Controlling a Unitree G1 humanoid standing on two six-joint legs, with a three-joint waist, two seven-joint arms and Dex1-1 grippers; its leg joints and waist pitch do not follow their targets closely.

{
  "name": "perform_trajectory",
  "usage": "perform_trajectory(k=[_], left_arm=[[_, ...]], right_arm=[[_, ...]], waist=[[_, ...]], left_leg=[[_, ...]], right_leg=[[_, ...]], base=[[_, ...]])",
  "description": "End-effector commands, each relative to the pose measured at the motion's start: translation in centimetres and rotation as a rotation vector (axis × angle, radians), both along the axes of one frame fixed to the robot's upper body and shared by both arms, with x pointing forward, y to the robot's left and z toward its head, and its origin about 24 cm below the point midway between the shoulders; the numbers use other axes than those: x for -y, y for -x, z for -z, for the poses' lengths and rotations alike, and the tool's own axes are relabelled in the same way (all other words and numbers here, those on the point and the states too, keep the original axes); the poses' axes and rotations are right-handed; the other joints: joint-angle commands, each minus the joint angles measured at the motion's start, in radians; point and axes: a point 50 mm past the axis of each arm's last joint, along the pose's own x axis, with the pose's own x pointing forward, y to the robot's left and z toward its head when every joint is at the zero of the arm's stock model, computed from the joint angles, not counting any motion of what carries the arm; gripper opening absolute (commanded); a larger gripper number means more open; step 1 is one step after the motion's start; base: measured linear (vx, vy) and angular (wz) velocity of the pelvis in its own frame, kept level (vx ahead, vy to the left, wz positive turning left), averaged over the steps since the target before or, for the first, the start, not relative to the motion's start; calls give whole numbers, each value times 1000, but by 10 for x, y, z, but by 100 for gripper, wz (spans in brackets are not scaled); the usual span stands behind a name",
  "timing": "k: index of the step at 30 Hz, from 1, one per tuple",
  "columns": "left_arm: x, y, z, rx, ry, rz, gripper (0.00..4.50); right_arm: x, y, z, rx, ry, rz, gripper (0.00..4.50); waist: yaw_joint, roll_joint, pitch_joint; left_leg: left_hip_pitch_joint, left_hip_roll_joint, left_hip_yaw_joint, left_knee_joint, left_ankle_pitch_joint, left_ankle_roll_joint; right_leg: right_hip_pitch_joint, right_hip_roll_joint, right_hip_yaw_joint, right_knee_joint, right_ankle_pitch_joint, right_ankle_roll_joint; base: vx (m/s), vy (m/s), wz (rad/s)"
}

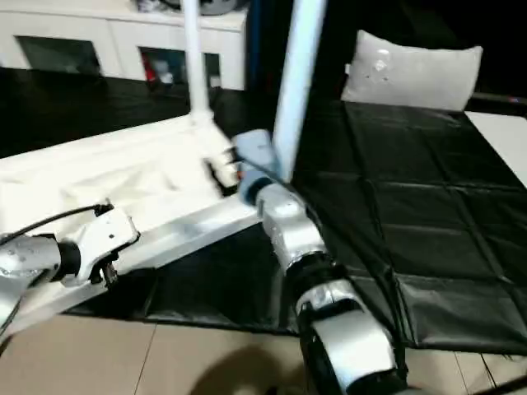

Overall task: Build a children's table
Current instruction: Rotate table base

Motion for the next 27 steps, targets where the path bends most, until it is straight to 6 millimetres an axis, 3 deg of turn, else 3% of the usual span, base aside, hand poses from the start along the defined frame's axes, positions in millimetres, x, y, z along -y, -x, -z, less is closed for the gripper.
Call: perform_trajectory(k=[1,5,10,11,13,14,15,16,18,19,20,21,23,24,26,27], left_arm=[[-7,-5,0,27,-42,-25,396],[-7,-10,1,47,-54,-20,396],[-3,-24,7,98,-87,-3,396],[-3,-25,7,99,-87,-3,396],[-1,-32,7,130,-92,-7,396],[1,-40,7,174,-89,-13,396],[2,-45,7,203,-97,-17,396],[2,-47,7,210,-100,-17,396],[5,-57,7,268,-106,-27,396],[5,-60,7,286,-107,-30,396],[6,-61,7,294,-107,-32,396],[7,-64,7,314,-102,-39,396],[12,-68,8,350,-62,-55,396],[15,-69,8,357,-23,-68,396],[22,-69,8,368,66,-98,396],[24,-68,8,369,89,-103,396]], right_arm=[[33,-8,1,-2,5,157,450],[64,-12,3,-4,15,291,450],[107,-12,6,4,74,429,450],[107,-12,6,4,75,432,450],[122,-10,7,8,90,478,450],[138,-7,9,3,92,533,450],[148,-5,10,1,102,561,450],[151,-4,10,1,105,568,450],[172,3,14,1,128,625,450],[179,6,15,0,135,644,450],[182,7,15,0,138,652,450],[189,10,17,-1,141,673,450],[201,18,20,2,148,714,450],[203,20,21,5,147,717,450],[203,24,23,12,143,712,450],[202,25,24,13,143,708,450]], waist=[[-7,25,-53],[1,21,-56],[16,12,-57],[17,13,-58],[18,9,-60],[20,8,-61],[25,15,-62],[27,14,-63],[33,8,-67],[39,17,-64],[38,15,-68],[39,11,-73],[35,8,-76],[32,17,-75],[32,10,-76],[33,24,-77]], left_leg=[[0,-7,22,-75,-276,-8],[2,-10,26,-72,-273,-7],[-3,-13,28,-69,-257,-2],[-3,-13,28,-68,-254,-3],[-11,-13,27,-69,-234,-2],[-10,-14,27,-67,-228,-1],[-4,-15,31,-64,-219,-1],[-3,-15,32,-64,-215,2],[-11,-15,31,-62,-177,6],[-11,-20,33,-60,-180,14],[-9,-13,33,-61,-181,4],[-20,-13,28,-60,-149,2],[-26,-14,27,-57,-119,8],[-24,-15,30,-54,-102,14],[-27,-16,32,-52,-84,25],[-29,-18,29,-50,-84,29]], right_leg=[[48,-34,49,-62,-331,-163],[47,-29,53,-57,-300,-172],[50,-29,52,-59,-328,-146],[51,-30,52,-58,-329,-146],[57,-31,51,-57,-327,-136],[57,-31,51,-56,-325,-136],[52,-30,53,-58,-313,-137],[50,-28,52,-60,-303,-139],[58,-26,51,-50,-253,-142],[55,-23,49,-62,-258,-137],[57,-29,52,-52,-243,-145],[66,-31,49,-43,-209,-147],[71,-30,50,-36,-166,-157],[68,-28,52,-38,-123,-166],[73,-29,53,-32,-87,-183],[74,-30,52,-30,-90,-189]], base=[[0,0,0],[0,0,0],[0,0,0],[0,0,0],[0,0,0],[0,0,0],[0,0,0],[0,0,0],[0,0,0],[0,0,0],[0,0,0],[0,0,0],[0,0,0],[0,0,0],[0,0,0],[0,0,0]])
